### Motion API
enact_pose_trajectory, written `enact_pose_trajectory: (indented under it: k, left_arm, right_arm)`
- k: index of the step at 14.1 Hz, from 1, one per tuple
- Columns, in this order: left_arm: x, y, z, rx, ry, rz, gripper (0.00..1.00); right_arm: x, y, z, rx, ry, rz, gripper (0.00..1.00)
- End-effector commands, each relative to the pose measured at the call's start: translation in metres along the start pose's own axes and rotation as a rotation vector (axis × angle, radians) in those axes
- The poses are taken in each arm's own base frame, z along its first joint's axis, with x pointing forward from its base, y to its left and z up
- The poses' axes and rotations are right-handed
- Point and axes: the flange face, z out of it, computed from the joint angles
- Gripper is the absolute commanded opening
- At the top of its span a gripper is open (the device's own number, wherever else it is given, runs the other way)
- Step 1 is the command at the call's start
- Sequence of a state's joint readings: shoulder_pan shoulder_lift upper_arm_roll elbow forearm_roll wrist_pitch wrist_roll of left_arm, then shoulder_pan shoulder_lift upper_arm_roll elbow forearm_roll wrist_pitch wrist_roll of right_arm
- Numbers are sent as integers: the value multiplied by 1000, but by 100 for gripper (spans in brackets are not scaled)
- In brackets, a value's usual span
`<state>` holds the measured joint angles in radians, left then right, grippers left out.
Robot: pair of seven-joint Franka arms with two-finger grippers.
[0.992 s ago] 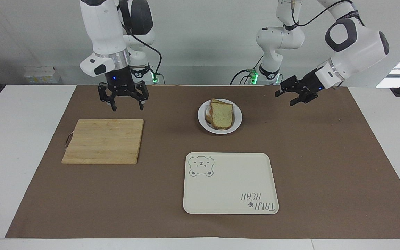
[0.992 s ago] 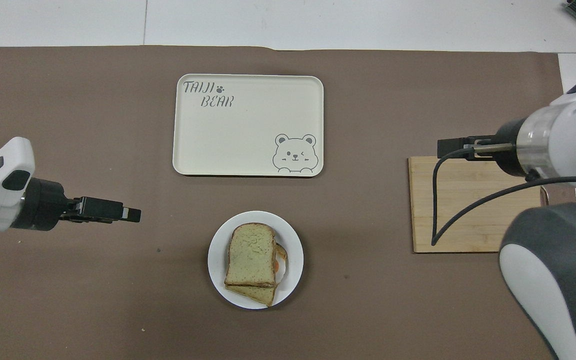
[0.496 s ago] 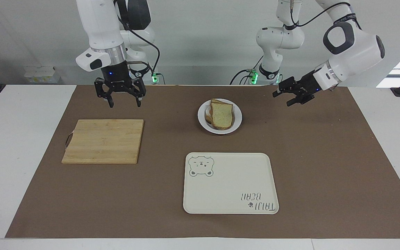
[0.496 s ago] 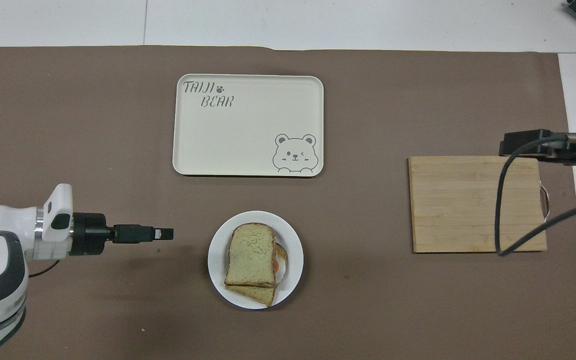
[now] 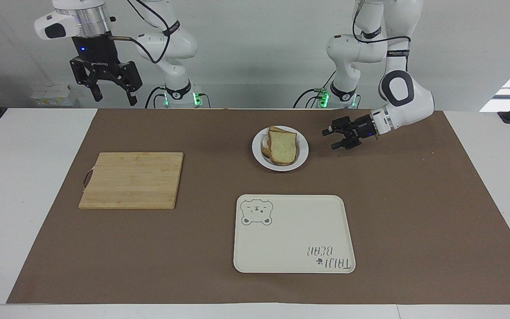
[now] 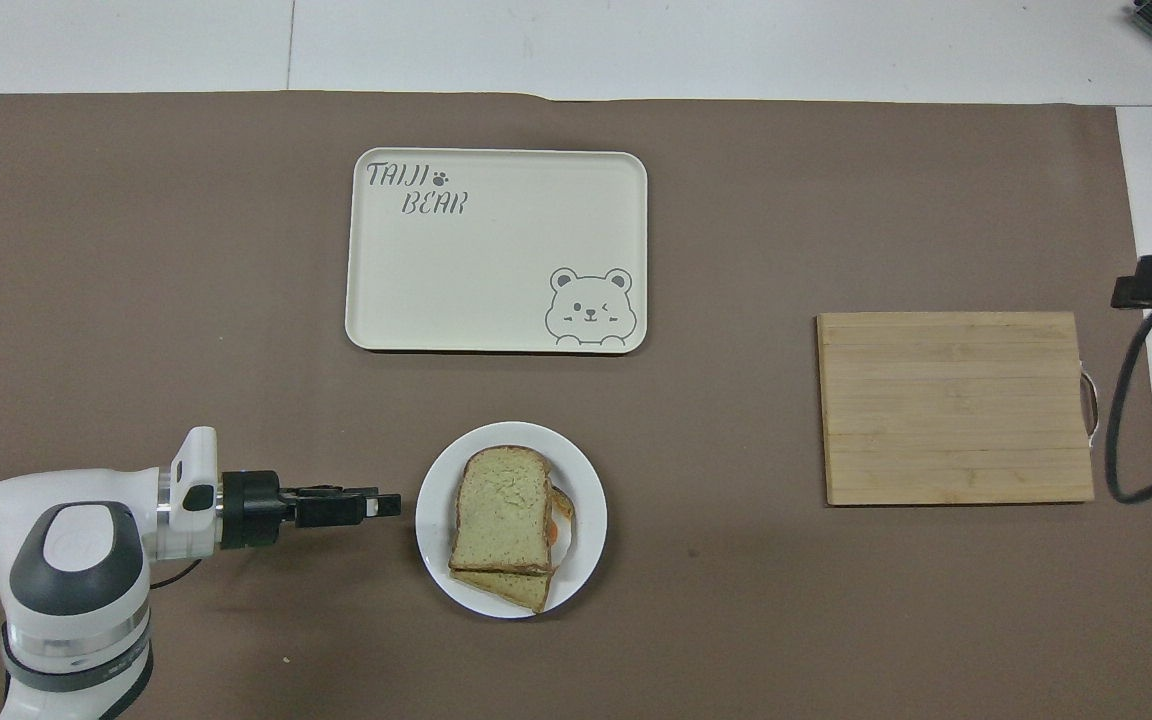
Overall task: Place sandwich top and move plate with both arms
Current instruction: 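Grip the plate rim with the left gripper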
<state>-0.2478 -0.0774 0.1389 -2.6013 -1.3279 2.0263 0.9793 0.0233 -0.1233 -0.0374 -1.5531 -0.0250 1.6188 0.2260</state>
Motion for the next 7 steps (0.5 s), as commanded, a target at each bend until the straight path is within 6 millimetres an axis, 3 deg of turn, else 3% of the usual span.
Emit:
enact_pose_trajectory:
  k: [1,4,7]
  left_arm:
    - [-10,-31,24,1,2,44,100]
    - [-21,-33,38,-23,23,30,100]
    - [-27,-27,54,-40,16,20,87]
  right_arm:
    - [-8,12,6,-31,-46,-34,100]
    - [1,11,32,-54,-132,-42,100]
    - [1,7,38,-34,-130,-50,100]
